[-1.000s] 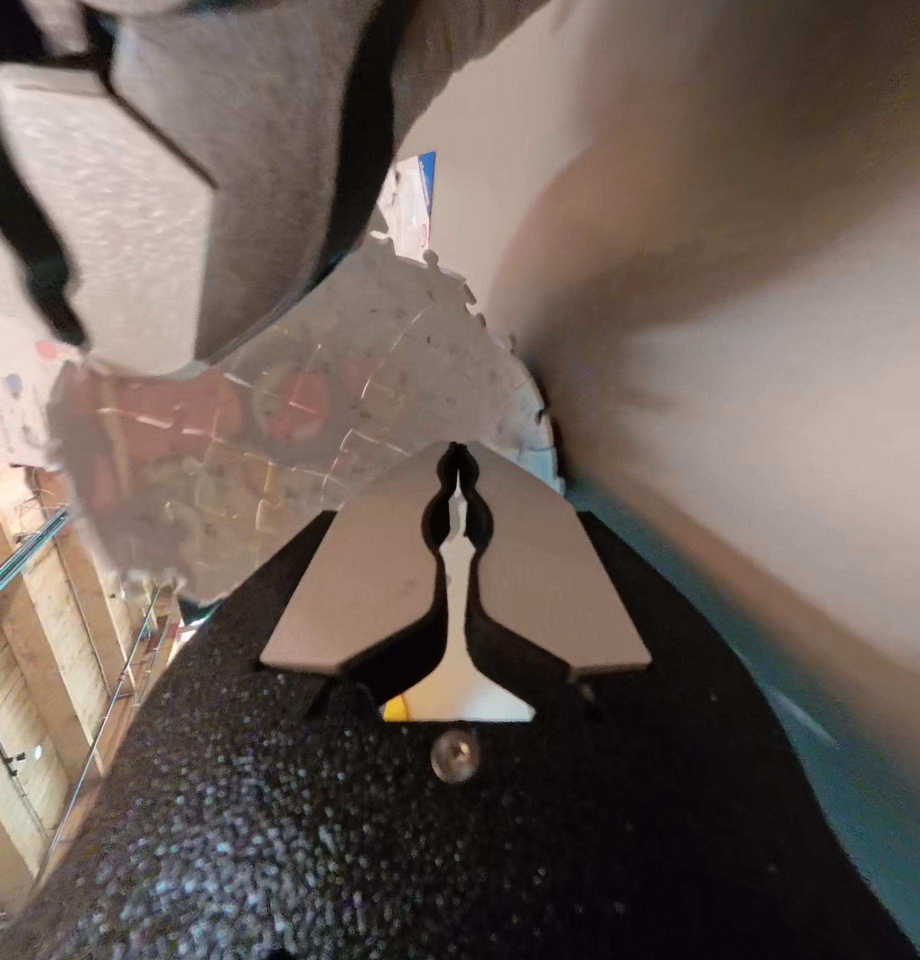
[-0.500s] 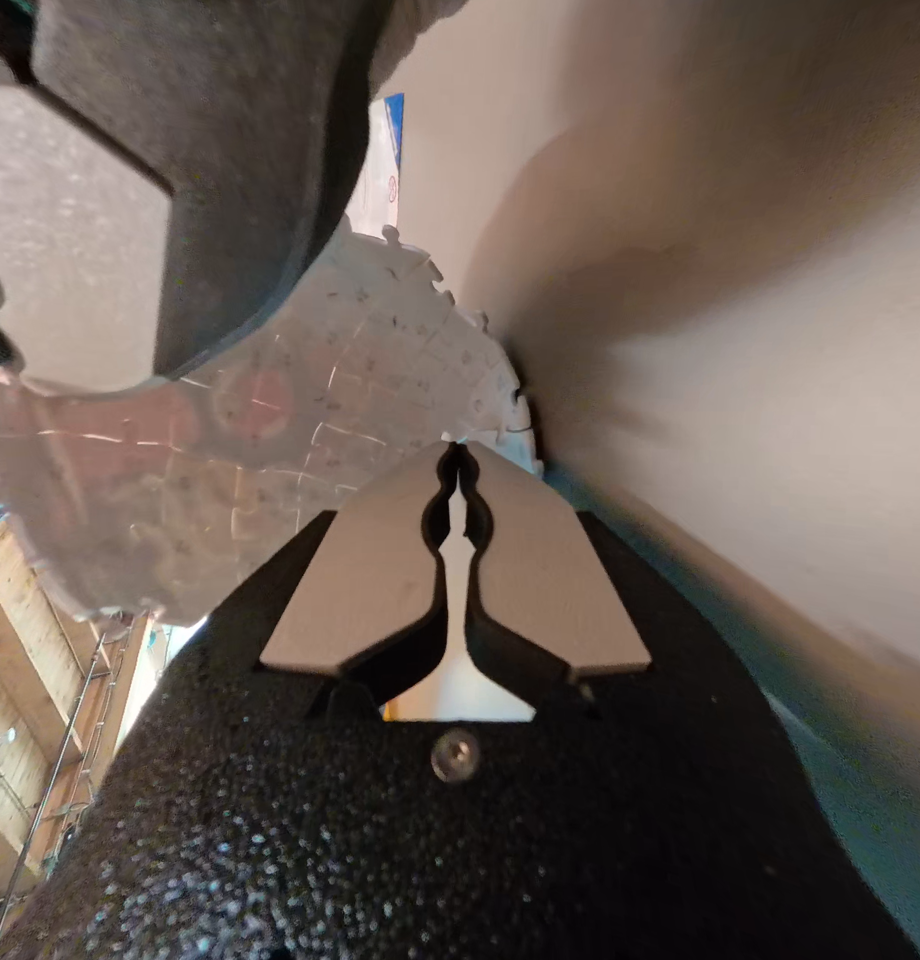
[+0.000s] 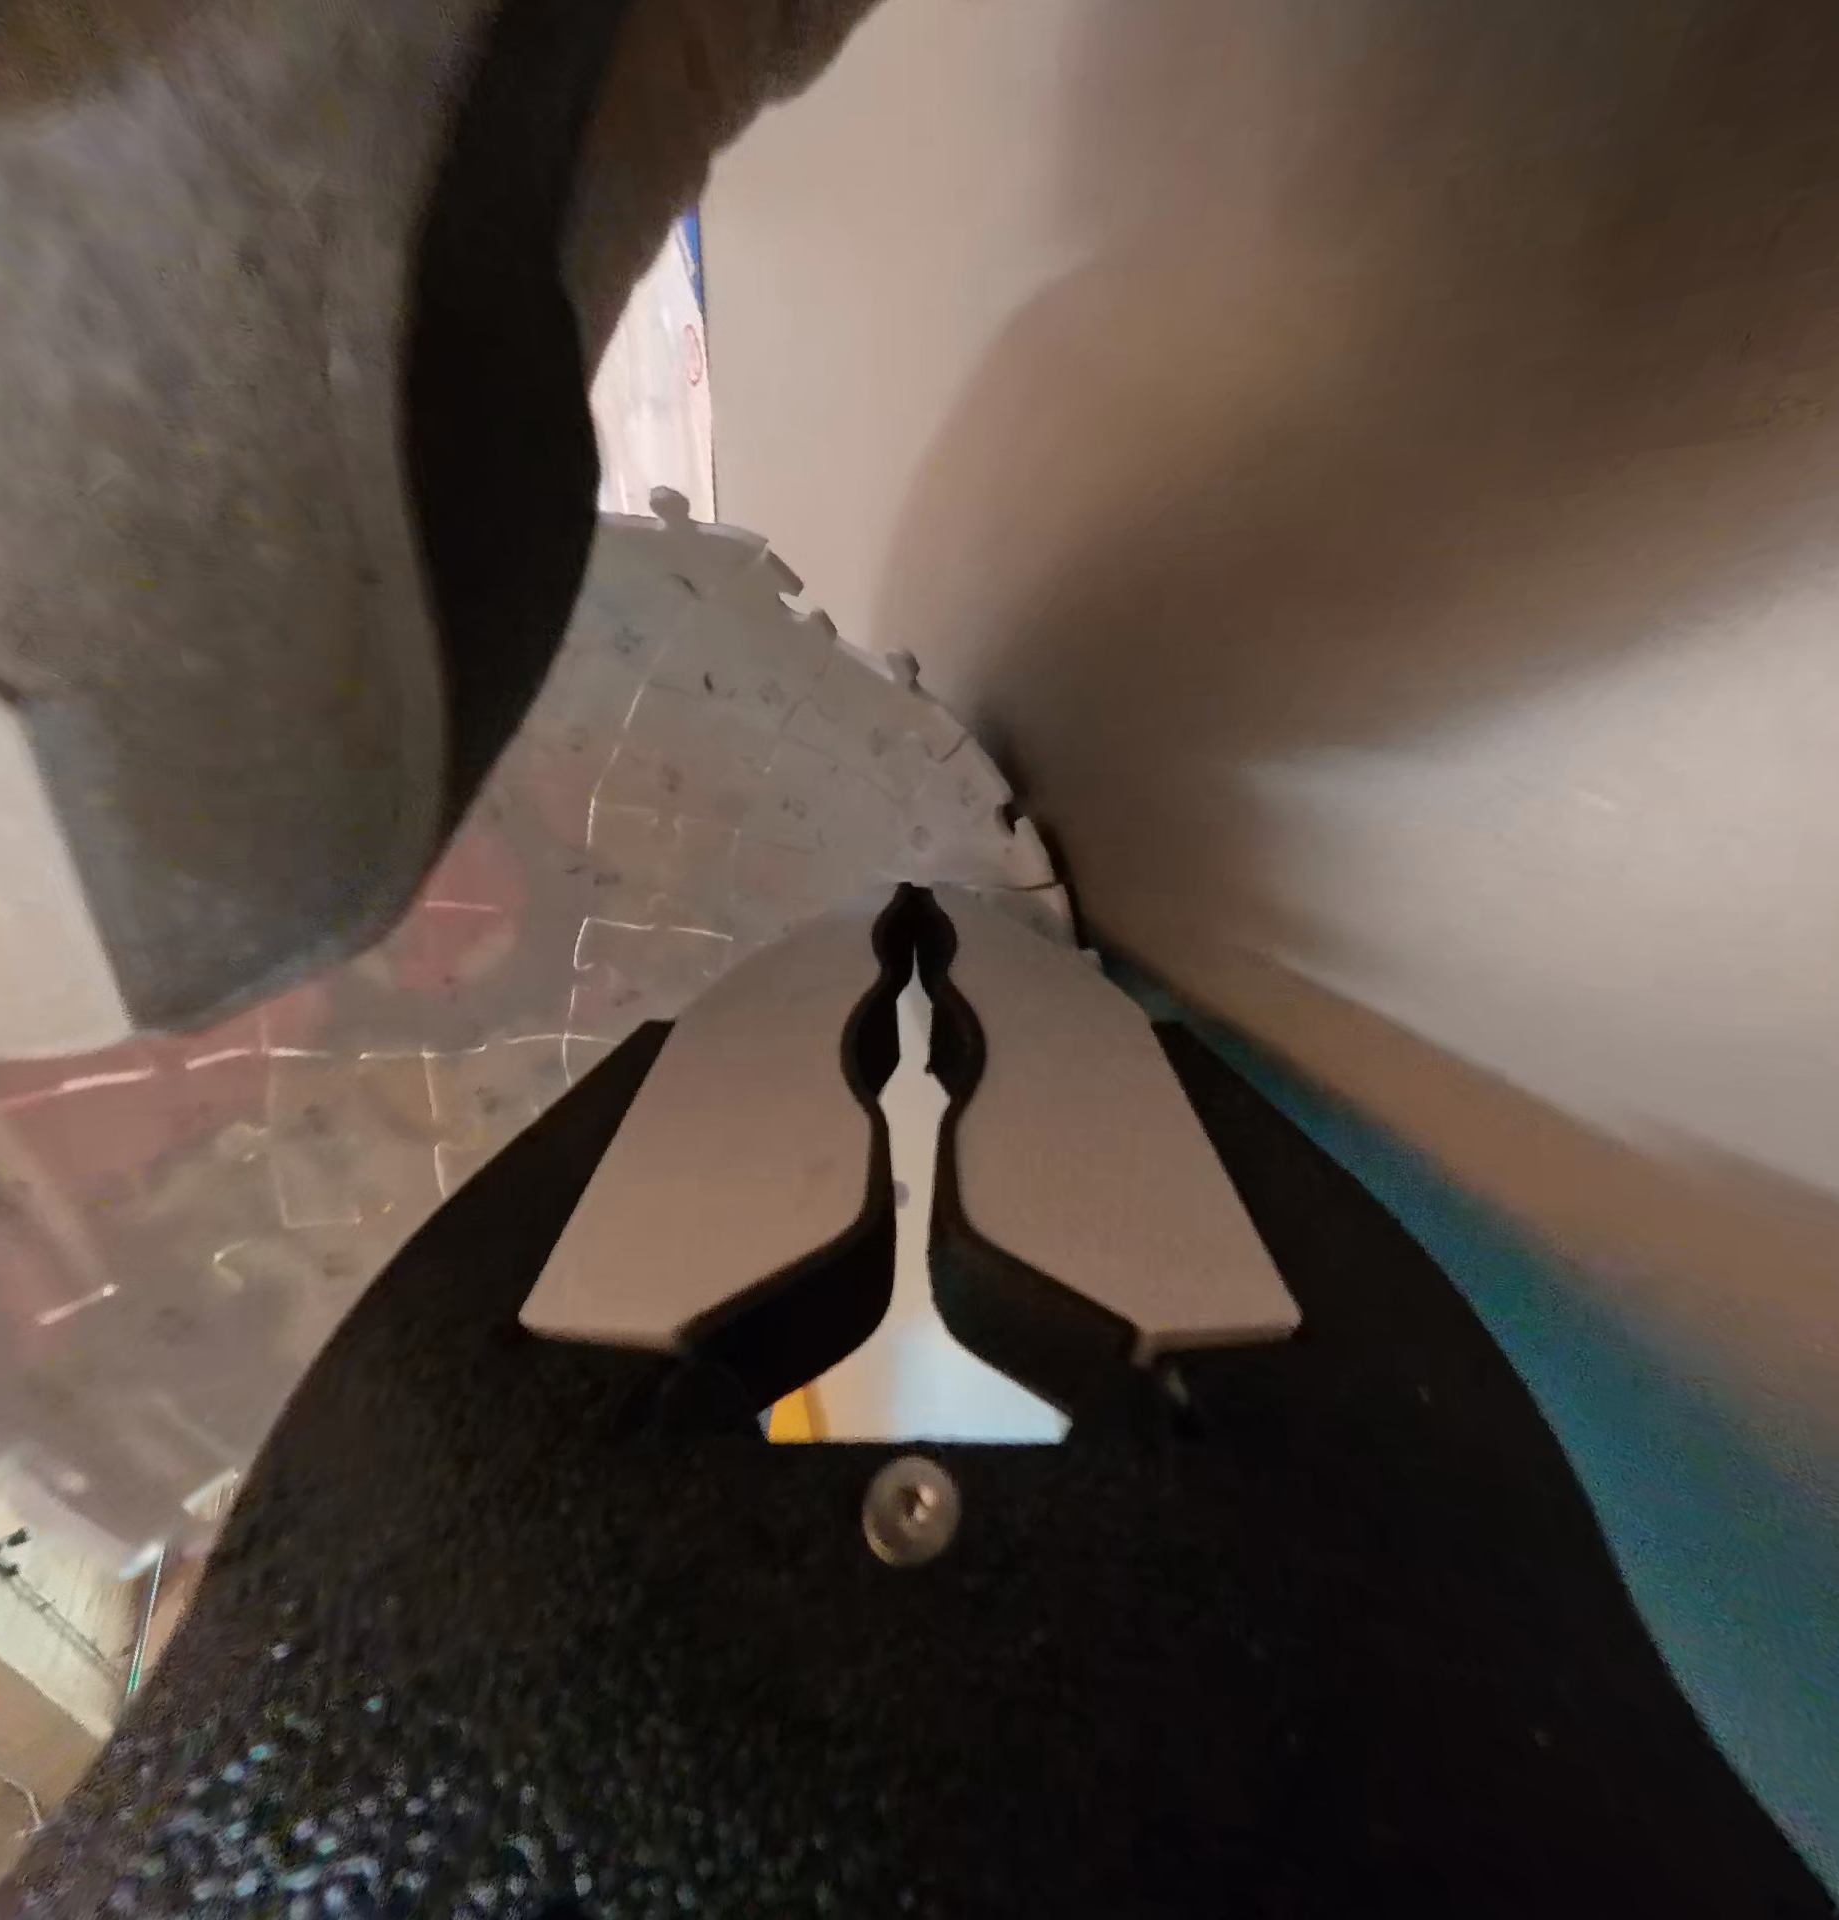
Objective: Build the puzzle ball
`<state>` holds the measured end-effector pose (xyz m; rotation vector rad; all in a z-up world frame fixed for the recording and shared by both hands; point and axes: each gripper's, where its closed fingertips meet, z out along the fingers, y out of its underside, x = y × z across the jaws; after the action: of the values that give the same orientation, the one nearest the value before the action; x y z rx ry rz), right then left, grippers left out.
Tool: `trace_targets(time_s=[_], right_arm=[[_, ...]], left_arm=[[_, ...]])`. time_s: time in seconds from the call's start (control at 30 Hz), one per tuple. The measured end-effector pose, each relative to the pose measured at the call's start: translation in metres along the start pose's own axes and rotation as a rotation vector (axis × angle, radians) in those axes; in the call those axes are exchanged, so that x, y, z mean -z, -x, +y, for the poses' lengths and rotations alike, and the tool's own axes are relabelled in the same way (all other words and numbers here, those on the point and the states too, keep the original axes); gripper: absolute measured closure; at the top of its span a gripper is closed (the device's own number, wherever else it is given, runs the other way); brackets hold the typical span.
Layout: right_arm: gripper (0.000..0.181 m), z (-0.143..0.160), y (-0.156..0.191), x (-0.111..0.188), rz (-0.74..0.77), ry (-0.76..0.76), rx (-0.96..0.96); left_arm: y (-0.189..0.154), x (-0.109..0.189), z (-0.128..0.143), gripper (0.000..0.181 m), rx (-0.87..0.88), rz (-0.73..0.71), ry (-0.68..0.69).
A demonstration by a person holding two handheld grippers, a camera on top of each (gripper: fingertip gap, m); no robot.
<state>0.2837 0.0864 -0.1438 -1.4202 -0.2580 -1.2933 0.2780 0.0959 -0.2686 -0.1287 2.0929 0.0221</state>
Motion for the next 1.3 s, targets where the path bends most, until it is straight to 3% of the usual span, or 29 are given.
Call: trace_targets(time_s=[0.33, 0.57, 0.77, 0.97, 1.3], right_arm=[[0.176, -0.002, 0.004, -0.004, -0.024, -0.021, -0.028], [0.176, 0.001, 0.003, -0.004, -0.021, -0.009, -0.019], [0.176, 0.003, 0.002, -0.004, -0.013, 0.001, -0.022], [0.176, 0.004, 0.002, -0.004, -0.012, 0.003, -0.031], [0.176, 0.009, -0.002, -0.002, -0.001, 0.016, -0.061]], left_arm=[[-0.002, -0.003, -0.001, 0.181, -0.023, 0.118, -0.005], [0.002, -0.002, -0.001, 0.181, 0.006, 0.040, -0.012], [0.008, 0.021, 0.005, 0.181, 0.079, -0.086, -0.049], [-0.007, 0.027, 0.005, 0.181, 0.121, -0.019, -0.090], [0.007, 0.017, 0.000, 0.181, 0.125, -0.053, -0.069]])
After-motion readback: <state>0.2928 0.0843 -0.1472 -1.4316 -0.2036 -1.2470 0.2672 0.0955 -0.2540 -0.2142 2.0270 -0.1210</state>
